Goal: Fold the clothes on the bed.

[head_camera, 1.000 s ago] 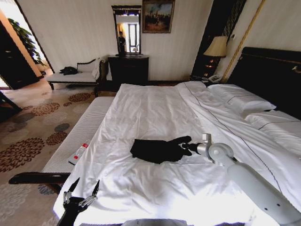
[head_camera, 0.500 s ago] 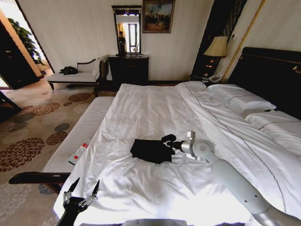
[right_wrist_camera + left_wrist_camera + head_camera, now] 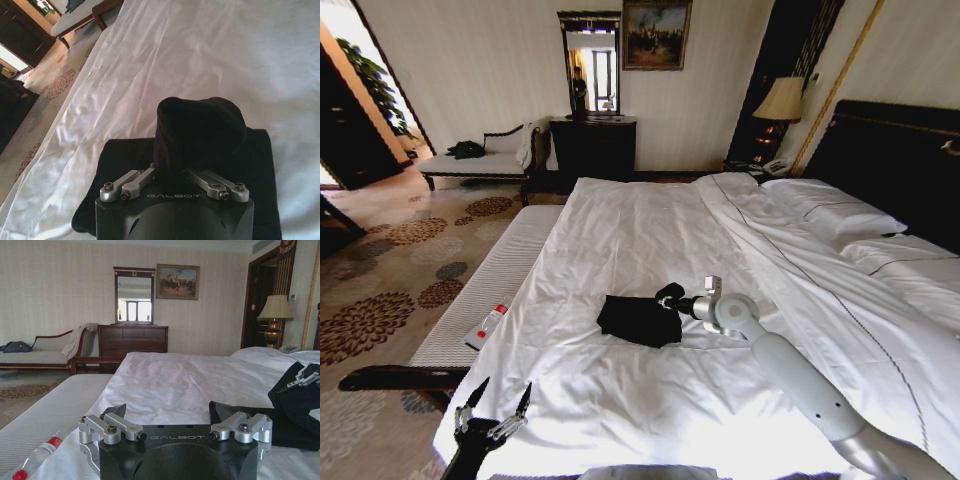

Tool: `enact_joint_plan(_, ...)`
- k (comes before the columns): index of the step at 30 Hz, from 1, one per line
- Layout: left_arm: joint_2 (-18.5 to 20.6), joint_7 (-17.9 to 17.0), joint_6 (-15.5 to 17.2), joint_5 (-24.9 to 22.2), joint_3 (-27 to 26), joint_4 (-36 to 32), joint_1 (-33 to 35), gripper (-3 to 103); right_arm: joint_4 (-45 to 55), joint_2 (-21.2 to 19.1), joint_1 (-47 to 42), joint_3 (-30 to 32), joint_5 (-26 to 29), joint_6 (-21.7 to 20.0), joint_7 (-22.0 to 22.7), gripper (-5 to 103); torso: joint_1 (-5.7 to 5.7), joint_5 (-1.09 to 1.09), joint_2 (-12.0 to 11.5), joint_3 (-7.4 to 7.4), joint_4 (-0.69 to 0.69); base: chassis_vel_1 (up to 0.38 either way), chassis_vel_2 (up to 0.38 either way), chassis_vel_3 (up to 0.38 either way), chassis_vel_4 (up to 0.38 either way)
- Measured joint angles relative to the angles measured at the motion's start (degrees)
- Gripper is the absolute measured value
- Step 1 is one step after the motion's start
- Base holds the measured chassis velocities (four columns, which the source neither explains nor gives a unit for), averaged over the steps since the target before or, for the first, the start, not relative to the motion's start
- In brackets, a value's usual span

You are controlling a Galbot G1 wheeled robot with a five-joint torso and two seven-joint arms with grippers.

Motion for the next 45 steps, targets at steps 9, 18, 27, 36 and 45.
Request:
enact_joint_plan(9, 0.0, 0.0, 0.0, 0.0, 0.0, 0.0, 0.0, 100, -1.4, 1.6, 0.2, -2.0, -2.1, 0.0, -0.2, 7, 0.00, 0.00, 0.0, 0.00, -0.01, 0.000, 0.000, 0.000, 0.000)
enact_joint_plan(18, 0.0, 0.0, 0.0, 0.0, 0.0, 0.0, 0.0, 100, -3.4, 3.0, 1.6, -3.5, -3.7, 0.0, -1.2, 7, 0.00, 0.00, 0.0, 0.00, 0.00, 0.000, 0.000, 0.000, 0.000)
enact_joint_plan(27, 0.0, 0.0, 0.0, 0.0, 0.0, 0.0, 0.0, 100, -3.4, 4.0, 2.5, -5.4, -4.0, 0.1, -1.4, 7, 0.00, 0.00, 0.0, 0.00, 0.00, 0.000, 0.000, 0.000, 0.000)
enact_joint_plan(36, 0.0, 0.0, 0.0, 0.0, 0.0, 0.0, 0.0, 100, -5.1, 5.2, 4.4, -7.2, -4.2, 0.1, -1.4, 7, 0.00, 0.00, 0.0, 0.00, 0.00, 0.000, 0.000, 0.000, 0.000)
enact_joint_plan(45, 0.0, 0.0, 0.0, 0.0, 0.0, 0.0, 0.0, 100, -5.8, 5.6, 4.2, -8.4, -6.5, 0.1, -3.0, 9, 0.00, 0.00, 0.0, 0.00, -0.01, 0.000, 0.000, 0.000, 0.000)
